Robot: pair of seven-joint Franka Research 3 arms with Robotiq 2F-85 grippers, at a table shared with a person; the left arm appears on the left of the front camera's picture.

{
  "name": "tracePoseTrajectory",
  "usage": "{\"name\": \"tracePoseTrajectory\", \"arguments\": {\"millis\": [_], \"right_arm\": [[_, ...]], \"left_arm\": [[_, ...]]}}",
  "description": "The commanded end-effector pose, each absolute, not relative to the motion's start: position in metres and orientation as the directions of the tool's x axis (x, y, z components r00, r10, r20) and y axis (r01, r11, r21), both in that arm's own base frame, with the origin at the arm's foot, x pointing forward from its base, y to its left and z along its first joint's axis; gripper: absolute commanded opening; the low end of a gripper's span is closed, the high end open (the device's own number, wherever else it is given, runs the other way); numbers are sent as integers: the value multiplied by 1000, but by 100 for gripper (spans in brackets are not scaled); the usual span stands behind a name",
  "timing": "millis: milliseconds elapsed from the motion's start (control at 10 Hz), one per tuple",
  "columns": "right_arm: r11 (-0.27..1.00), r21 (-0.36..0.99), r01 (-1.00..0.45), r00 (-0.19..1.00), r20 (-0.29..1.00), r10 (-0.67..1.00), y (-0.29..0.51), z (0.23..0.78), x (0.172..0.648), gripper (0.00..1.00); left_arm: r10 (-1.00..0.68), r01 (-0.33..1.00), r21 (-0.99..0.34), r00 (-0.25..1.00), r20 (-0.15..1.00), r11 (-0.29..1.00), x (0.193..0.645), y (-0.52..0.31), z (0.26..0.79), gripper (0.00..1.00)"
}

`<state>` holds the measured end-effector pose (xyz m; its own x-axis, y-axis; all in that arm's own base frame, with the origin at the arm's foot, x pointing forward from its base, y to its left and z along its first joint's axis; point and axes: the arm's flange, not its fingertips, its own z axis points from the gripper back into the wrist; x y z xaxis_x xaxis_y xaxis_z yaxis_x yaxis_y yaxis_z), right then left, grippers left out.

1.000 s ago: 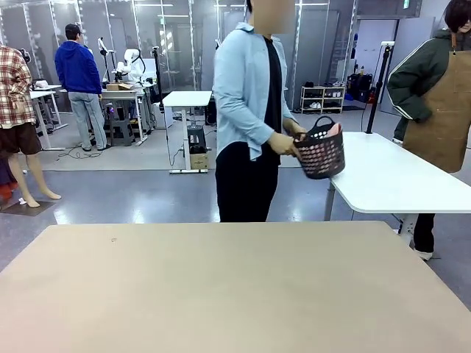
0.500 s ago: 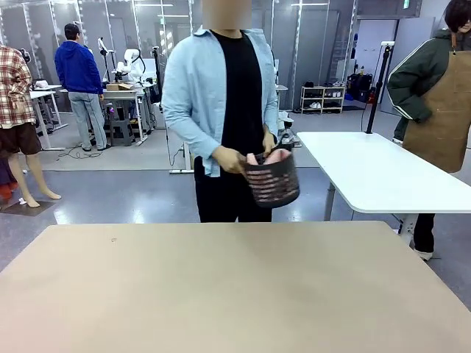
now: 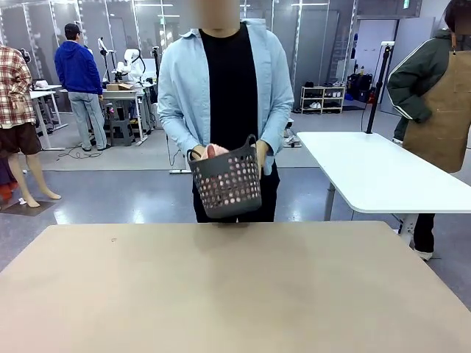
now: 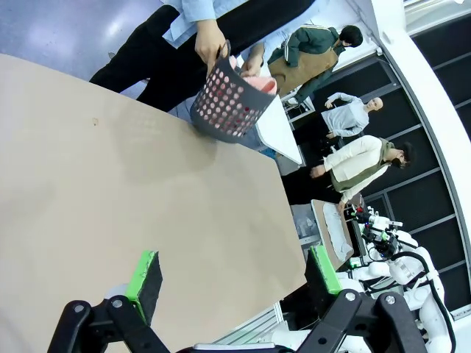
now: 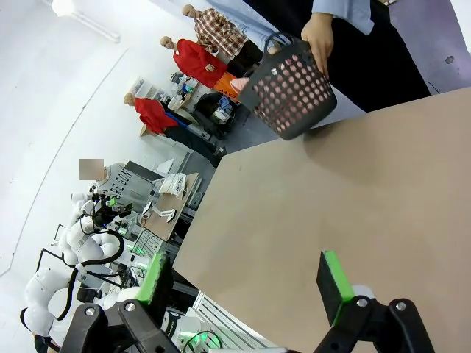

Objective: Fold the towel.
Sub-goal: Grab the top end of the 100 cm Hotel Towel extended by the human.

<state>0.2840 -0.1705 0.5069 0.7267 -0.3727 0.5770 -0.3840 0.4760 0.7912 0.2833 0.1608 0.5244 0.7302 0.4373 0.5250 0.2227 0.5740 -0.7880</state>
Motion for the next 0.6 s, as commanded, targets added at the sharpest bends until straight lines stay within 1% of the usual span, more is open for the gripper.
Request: {"name": "tracePoseTrajectory", "arguments": {"millis": [0,500], "right_arm": [[475,782,-404,714,594,-370,-171,507,286,100],[475,782,-404,714,594,-370,-171,507,286,100]], "left_arm": [[440,240,-793,724,531,560,286,160,525,100],[440,240,-793,724,531,560,286,160,525,100]]}}
